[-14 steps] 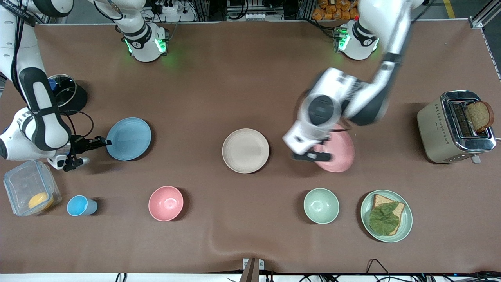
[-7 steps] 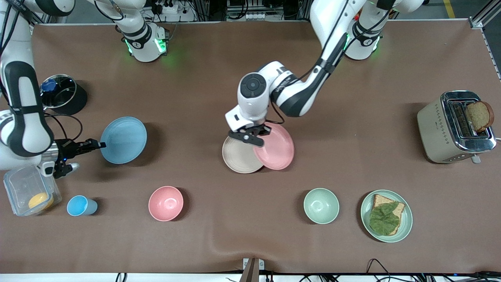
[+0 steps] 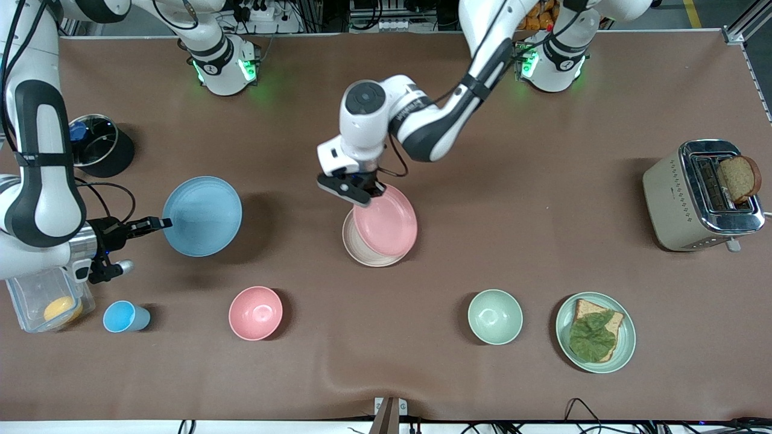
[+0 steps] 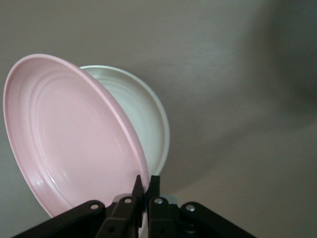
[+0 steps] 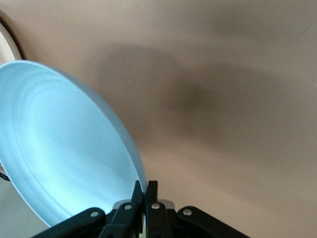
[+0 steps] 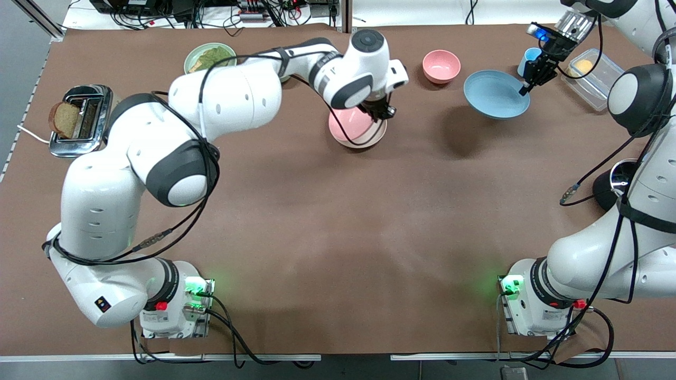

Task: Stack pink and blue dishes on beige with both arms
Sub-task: 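Release the pink plate with the left gripper while the right gripper lifts the blue plate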

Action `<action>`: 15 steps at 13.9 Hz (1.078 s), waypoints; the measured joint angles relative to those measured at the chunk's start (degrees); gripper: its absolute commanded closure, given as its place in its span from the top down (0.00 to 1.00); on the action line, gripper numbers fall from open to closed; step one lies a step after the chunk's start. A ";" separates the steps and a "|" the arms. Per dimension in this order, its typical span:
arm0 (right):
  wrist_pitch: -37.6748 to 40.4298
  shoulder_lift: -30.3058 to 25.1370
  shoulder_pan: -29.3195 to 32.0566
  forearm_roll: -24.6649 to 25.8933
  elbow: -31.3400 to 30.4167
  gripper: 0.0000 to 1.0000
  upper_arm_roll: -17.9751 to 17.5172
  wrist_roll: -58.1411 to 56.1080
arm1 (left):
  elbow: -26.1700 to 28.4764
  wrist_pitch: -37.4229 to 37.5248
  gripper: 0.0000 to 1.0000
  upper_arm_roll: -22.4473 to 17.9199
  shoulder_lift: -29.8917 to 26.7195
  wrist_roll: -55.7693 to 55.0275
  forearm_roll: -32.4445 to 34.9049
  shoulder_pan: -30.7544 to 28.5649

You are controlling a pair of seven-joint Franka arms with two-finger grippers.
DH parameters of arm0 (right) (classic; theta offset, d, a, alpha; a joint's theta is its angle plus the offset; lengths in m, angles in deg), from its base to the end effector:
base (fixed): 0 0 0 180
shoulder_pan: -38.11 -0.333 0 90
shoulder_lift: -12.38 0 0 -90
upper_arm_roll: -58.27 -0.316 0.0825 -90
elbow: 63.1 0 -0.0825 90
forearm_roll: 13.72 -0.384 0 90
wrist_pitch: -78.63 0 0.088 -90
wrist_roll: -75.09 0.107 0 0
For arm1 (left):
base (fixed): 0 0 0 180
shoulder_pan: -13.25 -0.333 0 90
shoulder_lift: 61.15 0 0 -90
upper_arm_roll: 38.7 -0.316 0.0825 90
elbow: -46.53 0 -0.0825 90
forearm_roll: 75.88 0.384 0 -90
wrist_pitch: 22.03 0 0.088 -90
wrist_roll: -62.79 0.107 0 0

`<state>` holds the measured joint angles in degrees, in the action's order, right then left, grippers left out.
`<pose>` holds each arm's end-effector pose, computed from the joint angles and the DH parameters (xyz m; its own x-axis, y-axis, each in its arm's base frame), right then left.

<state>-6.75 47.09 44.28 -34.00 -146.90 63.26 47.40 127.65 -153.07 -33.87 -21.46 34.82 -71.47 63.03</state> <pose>0.6397 -0.0774 0.3027 0.8870 0.2898 -0.3595 0.0905 -0.8726 -0.4801 0.4424 -0.5970 0.3093 0.8749 -0.4553 0.1649 -0.4712 -0.8789 0.0735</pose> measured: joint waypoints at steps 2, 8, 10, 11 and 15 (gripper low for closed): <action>0.60 0.01 -0.24 0.00 0.73 0.00 0.01 0.50 | -0.02 -0.66 0.00 -0.05 0.65 0.00 0.71 1.68; 0.62 0.01 -0.16 0.00 1.37 0.00 0.24 0.56 | -0.04 -1.44 0.00 -1.63 3.38 2.15 7.25 1.39; 0.62 0.01 -0.12 0.00 1.45 0.00 0.29 0.56 | -0.04 -1.67 0.71 -1.65 4.28 2.17 7.49 1.42; 0.63 0.01 -0.12 0.00 1.46 0.00 0.30 0.56 | -0.05 -1.99 1.00 -1.65 4.59 2.17 7.49 1.50; 0.65 0.01 -0.12 0.00 1.50 0.00 0.32 0.59 | -0.67 -2.27 1.00 -1.66 4.68 2.17 7.52 1.59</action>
<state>-6.10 47.10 44.16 -34.00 -145.40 63.58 47.99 126.98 -155.34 -35.52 -16.78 36.98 -63.96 64.61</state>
